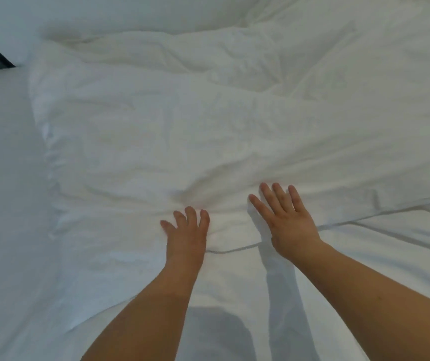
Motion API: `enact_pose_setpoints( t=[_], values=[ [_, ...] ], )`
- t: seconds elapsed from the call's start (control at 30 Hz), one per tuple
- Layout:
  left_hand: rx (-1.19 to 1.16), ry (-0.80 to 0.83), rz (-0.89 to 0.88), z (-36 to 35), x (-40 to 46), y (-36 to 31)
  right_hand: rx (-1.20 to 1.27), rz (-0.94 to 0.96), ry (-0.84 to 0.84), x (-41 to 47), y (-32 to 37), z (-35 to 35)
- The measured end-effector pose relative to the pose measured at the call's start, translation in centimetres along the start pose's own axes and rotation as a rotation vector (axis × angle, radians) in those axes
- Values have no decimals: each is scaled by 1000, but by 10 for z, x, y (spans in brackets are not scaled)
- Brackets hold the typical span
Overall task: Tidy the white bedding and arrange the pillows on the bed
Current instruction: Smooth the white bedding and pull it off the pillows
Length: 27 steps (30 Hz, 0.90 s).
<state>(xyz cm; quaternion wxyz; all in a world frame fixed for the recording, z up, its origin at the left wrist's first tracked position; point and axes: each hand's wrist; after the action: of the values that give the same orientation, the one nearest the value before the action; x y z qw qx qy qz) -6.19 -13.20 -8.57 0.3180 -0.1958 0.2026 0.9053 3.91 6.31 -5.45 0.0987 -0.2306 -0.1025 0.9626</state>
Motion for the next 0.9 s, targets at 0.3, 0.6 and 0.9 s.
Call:
enact_pose_setpoints(
  t=[0.3, 0.6, 0.9],
  values=[
    [-657, -517, -145, 210, -23, 19, 464, -138, -83, 9, -16, 90],
    [-307, -289, 142, 338, -36, 39, 771, -352, -167, -40, -170, 268],
    [-588, -582, 186, 530, -62, 18, 882, -444, -151, -132, -271, 366]
  ],
)
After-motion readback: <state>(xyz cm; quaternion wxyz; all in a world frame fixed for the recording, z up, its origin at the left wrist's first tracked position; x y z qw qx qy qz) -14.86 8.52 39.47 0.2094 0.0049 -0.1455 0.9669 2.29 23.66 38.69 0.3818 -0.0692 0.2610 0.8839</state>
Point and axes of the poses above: each hand's wrist, its own x-axis towards the middle knuckle, its own z-axis out of the back of the hand, y = z × x, and after that the axes turned 1 degree about -x, right-handed
